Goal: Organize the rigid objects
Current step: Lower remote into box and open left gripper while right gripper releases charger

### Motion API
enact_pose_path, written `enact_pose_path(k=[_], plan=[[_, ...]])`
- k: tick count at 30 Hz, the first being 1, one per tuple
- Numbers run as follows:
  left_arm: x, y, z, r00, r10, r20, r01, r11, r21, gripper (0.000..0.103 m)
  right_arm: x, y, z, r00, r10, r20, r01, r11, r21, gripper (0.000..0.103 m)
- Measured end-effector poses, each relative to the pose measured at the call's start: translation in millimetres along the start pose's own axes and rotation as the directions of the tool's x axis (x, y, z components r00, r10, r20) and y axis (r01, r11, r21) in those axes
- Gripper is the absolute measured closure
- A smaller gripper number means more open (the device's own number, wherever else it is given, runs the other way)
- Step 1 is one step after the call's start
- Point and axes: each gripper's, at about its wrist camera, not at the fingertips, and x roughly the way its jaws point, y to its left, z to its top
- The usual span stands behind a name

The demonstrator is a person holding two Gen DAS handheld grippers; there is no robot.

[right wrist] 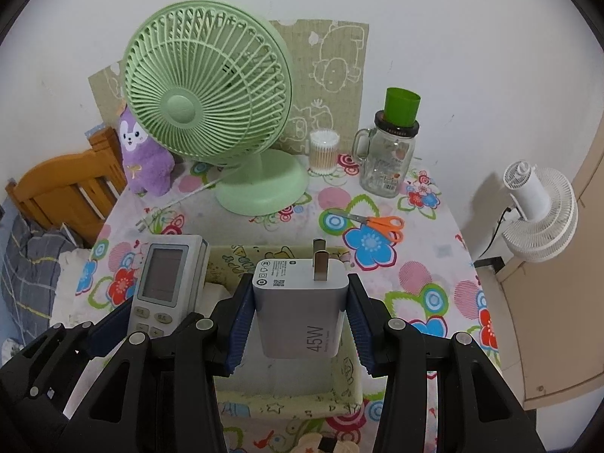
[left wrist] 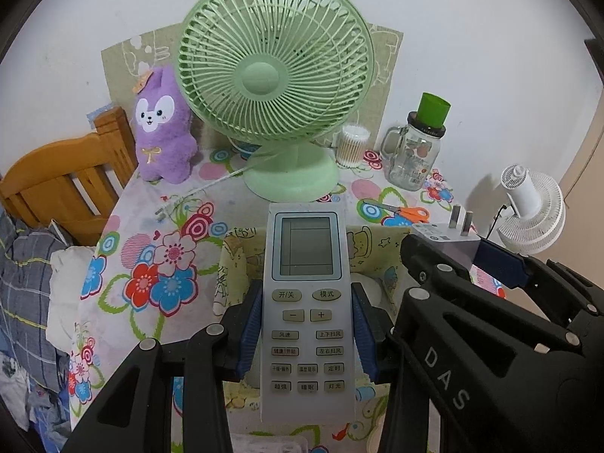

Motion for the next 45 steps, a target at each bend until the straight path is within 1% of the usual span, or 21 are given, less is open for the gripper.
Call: enact_pose_path(k=[10,20,23,27,30,32,34,38,39,41,42,43,45], plan=[[28,-4,-5,0.999,-0.010,-0.052,0.011,1.000,0.008,0.058,27,-7,-7,0.999,-0.007,-0.049,0.008,1.000,0.019,0.052],[53,-9,-13,0.993,-0.055,-0.104,0.058,0.998,0.023,0.058,52,-15,-19,0.994,-0.002,-0.109,0.008,0.999,0.046,0.052],[62,-6,-13,0.990,-0.069,-0.121,0.070,0.998,0.004,0.058,54,-13,-19,0.995,-0.006,-0.101,0.010,0.999,0.037,0.052],[75,0,-13,0.987,-0.061,-0.151,0.059,0.998,-0.015,0.058,56,-9,-18,0.996,-0.017,-0.089,0.018,1.000,0.008,0.052],[81,2,-13,0.987,-0.055,-0.153,0.052,0.998,-0.025,0.057,58,-7,-17,0.996,-0.026,-0.084,0.025,1.000,-0.005,0.052],[80,2,-11,0.990,-0.049,-0.135,0.046,0.999,-0.021,0.057,60,-7,-16,0.996,-0.026,-0.082,0.026,1.000,-0.002,0.052],[82,3,-10,0.989,-0.050,-0.140,0.047,0.999,-0.022,0.057,61,-7,-16,0.996,-0.027,-0.083,0.026,1.000,-0.005,0.052],[81,4,-9,0.987,-0.056,-0.148,0.054,0.998,-0.016,0.057,65,-7,-16,0.994,-0.006,-0.108,0.007,1.000,0.009,0.052],[79,3,-9,0.988,-0.049,-0.144,0.049,0.999,-0.006,0.055,67,-7,-17,0.993,-0.002,-0.117,0.004,1.000,0.015,0.052],[76,1,-10,0.990,-0.036,-0.139,0.039,0.999,0.018,0.045,69,-7,-18,0.992,-0.003,-0.126,0.005,1.000,0.014,0.052],[73,0,-10,0.991,-0.025,-0.133,0.030,0.999,0.031,0.033,69,-7,-19,0.992,-0.004,-0.128,0.005,1.000,0.011,0.053],[70,-1,-11,0.992,-0.025,-0.122,0.031,0.999,0.043,0.030,70,-6,-19,0.991,-0.002,-0.134,0.003,1.000,0.009,0.053],[67,-2,-11,0.993,-0.027,-0.117,0.034,0.998,0.056,0.029,71,-5,-20,0.989,0.008,-0.146,-0.005,1.000,0.016,0.053]])
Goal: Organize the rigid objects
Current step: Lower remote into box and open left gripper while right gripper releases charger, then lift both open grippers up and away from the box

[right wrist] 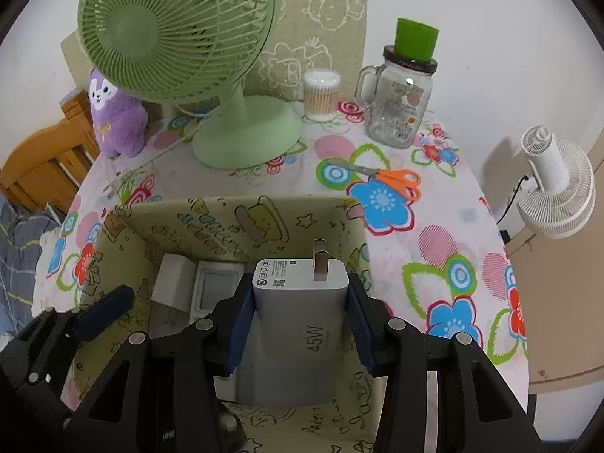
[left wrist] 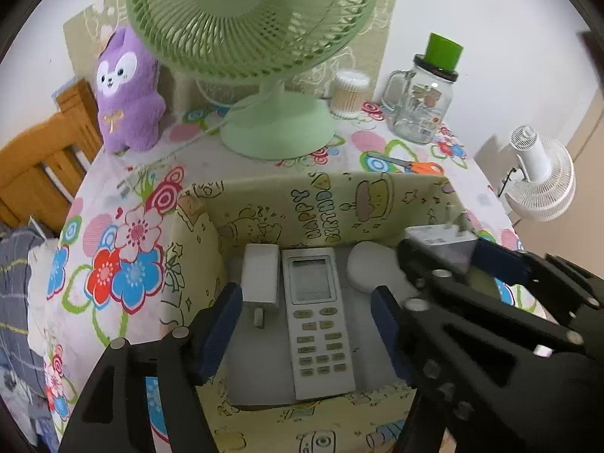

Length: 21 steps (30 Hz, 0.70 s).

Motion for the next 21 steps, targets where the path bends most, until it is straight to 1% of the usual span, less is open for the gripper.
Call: enact_pose_path(k=[2,4,6,7,8,13,17,21], plan=[[0,1,-1,1.000,-0.002,-0.013,0.002,1.000,0.000,0.027,1,2,-1,1.000,0.003,-0.006,-0.003,1.000,0.002,0.052],[-2,3,-2,1.000,0.003,-0.016,-0.003,1.000,-0.006,0.026,-1,4,-2,1.000,0.000,0.008,0.000,1.000,-0.007,0.050],[-4,4,-3,1.000,0.000,-0.015,-0.001,1.000,-0.008,0.023,-6,7,-2,1.000,-0.004,0.031,0.004,1.000,-0.023,0.044],[-6,5,-3,1.000,0.002,-0.013,-0.002,1.000,-0.007,0.022,-8,7,-2,0.999,-0.005,0.040,0.006,1.000,-0.026,0.036],[-8,5,-3,1.000,0.002,-0.010,-0.002,1.000,-0.006,0.021,-10,7,-2,0.999,-0.004,0.049,0.006,1.000,-0.027,0.032],[-18,3,-4,1.000,0.008,-0.004,-0.008,1.000,0.003,0.015,-20,7,-3,0.998,0.012,0.056,-0.012,1.000,-0.013,0.026],[-27,2,-6,1.000,0.014,0.002,-0.014,1.000,0.017,0.012,-29,8,-6,0.998,0.024,0.066,-0.023,1.000,-0.013,0.020],[-36,1,-8,1.000,0.014,0.014,-0.014,1.000,0.023,0.010,-40,8,-9,0.996,0.030,0.082,-0.029,1.000,-0.010,0.016]])
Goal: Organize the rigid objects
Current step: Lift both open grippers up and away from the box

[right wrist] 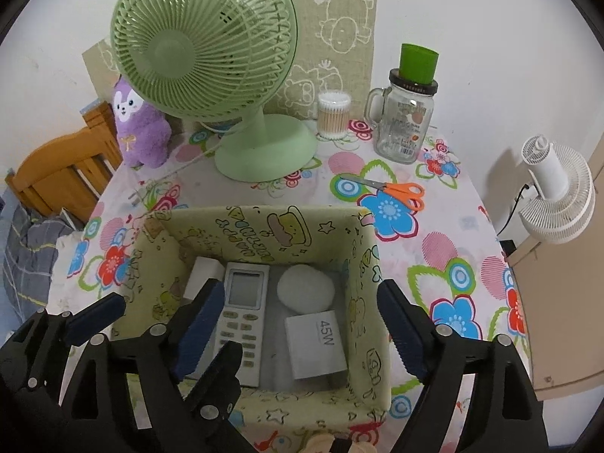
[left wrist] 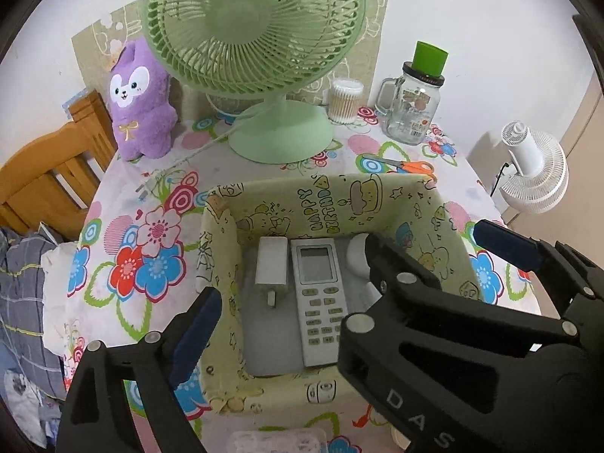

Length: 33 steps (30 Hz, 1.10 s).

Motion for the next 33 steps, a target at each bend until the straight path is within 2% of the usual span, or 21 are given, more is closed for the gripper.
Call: enact_pose_path(k=[33], plan=[[-84,-14,-24,0.994,0.042,0.098,-0.043,0.999,0.004,0.007,-90,1,-20,0.994,0.017,0.111,-0.017,1.000,-0.002,0.011]])
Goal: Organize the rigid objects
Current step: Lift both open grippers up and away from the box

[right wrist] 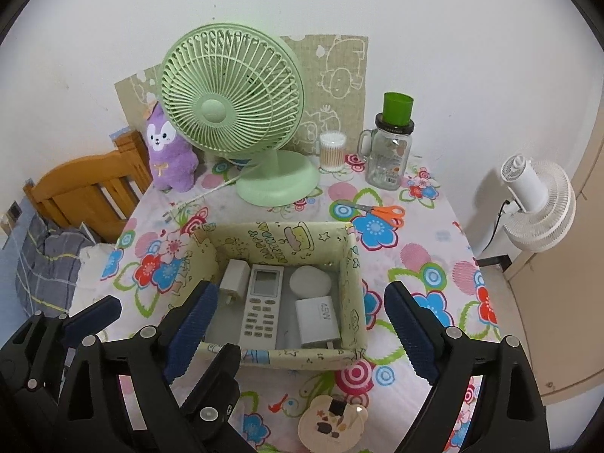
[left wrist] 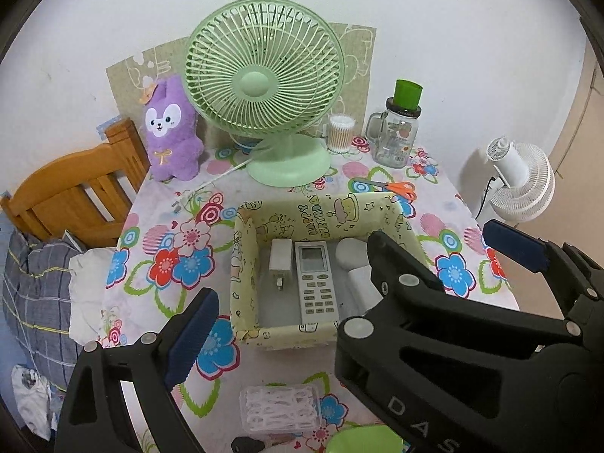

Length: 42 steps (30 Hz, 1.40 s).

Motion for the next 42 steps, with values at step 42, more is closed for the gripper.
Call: enact_pose_path(k=[42], plan=[[-51,-3,-68,0.997,-0.030,0.067,0.030,1.000,0.003,0.005,-55,6,-64,0.999,-0.018,0.030,0.019,0.999,-0.041,0.007]])
